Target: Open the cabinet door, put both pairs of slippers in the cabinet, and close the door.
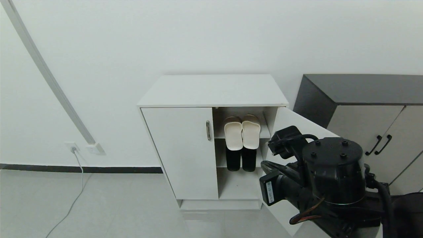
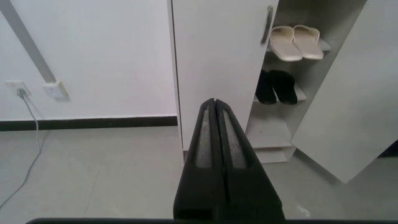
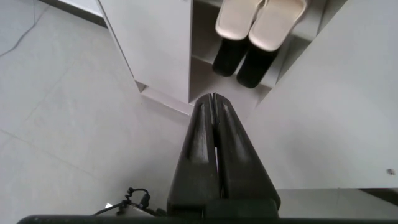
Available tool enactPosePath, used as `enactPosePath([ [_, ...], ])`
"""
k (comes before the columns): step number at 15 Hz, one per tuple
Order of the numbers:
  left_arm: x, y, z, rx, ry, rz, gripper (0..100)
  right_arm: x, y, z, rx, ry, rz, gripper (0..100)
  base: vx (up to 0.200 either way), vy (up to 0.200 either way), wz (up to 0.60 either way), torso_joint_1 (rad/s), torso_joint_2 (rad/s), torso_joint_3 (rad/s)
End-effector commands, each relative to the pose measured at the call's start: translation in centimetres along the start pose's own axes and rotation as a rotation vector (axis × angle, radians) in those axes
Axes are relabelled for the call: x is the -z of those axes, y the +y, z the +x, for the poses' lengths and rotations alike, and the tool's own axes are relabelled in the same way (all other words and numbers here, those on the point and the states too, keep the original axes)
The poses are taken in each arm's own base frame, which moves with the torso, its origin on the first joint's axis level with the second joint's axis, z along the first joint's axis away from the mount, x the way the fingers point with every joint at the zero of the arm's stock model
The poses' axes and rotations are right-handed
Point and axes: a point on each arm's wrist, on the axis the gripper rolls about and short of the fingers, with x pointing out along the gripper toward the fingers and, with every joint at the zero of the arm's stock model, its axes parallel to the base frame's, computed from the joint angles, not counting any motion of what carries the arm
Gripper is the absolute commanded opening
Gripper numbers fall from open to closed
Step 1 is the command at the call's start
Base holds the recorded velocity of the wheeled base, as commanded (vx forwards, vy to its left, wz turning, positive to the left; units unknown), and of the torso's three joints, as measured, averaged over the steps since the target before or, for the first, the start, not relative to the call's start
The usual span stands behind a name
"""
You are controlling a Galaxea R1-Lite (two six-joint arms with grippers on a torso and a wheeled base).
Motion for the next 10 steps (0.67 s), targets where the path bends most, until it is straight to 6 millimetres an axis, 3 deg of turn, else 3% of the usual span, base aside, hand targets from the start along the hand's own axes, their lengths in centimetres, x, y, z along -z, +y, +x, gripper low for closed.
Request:
enactPosePath([
  [1,0.0,0.0,0.01,-0.001,0.001,0.0,0,-0.11,-0.04,-0.11,0.0,-0.004,0.002,0,0.0,0.0,0.0,0.237,-0.56,-0.32],
  [7,0.0,0.0,0.01,-0.001,0.001,0.001,0,-0.04,-0.19,-0.08,0.003,-0.003,0.003,0,0.0,0.0,0.0,0.252,-0.57,-0.318],
  [10,0.0,0.0,0.01,0.001,0.001,0.001,0,0.09,-0.25,-0.07,0.005,0.001,0.001,0,0.0,0.0,0.0,0.077,-0.17,-0.092],
])
